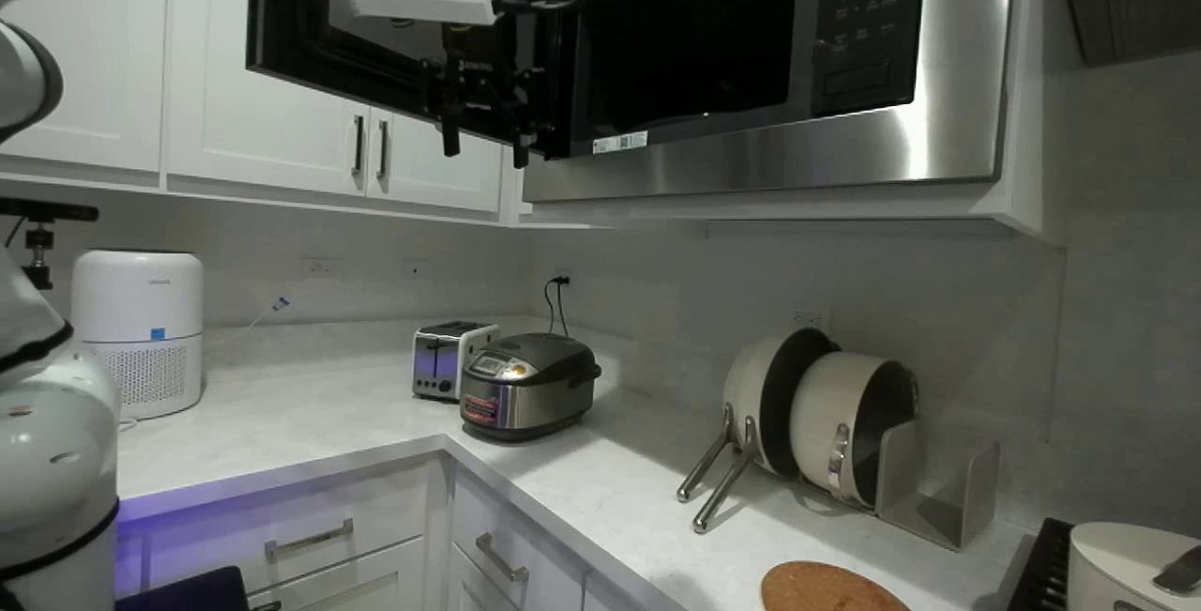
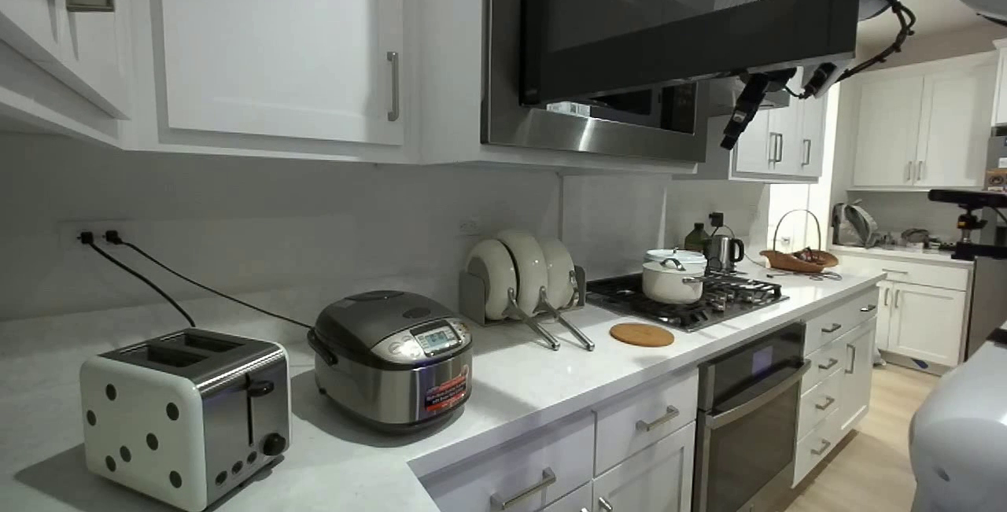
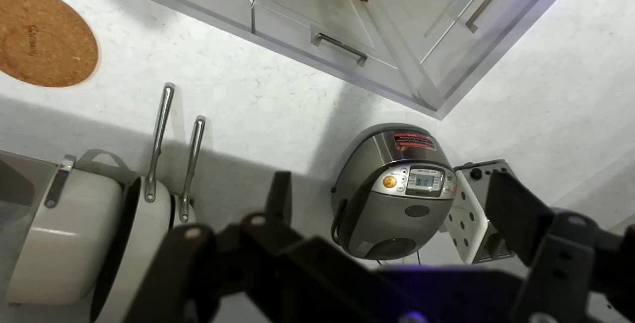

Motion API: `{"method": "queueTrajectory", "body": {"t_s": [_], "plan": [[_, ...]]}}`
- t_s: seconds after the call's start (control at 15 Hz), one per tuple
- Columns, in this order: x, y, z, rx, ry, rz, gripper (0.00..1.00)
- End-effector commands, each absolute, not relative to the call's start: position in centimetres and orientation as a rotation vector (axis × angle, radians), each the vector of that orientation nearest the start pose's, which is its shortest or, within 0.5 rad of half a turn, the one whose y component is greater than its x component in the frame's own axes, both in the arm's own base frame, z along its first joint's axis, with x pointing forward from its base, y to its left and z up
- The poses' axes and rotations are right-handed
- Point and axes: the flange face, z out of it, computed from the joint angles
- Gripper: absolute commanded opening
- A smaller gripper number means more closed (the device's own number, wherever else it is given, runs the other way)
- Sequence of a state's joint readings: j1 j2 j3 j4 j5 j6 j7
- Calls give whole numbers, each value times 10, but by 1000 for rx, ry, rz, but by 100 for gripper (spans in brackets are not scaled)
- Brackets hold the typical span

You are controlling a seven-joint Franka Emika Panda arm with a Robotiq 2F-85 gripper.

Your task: Open the microwave door

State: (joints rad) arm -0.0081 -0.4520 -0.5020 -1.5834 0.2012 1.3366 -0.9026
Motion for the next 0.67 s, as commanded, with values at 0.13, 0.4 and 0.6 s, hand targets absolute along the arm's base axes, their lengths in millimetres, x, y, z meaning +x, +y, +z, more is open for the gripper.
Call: {"method": "queueTrajectory", "body": {"t_s": [0.13,0.4,0.6], "plan": [[307,-235,784,-2796,-688,-554,100],[307,-235,784,-2796,-687,-554,100],[306,-236,785,-2811,-672,-543,100]]}}
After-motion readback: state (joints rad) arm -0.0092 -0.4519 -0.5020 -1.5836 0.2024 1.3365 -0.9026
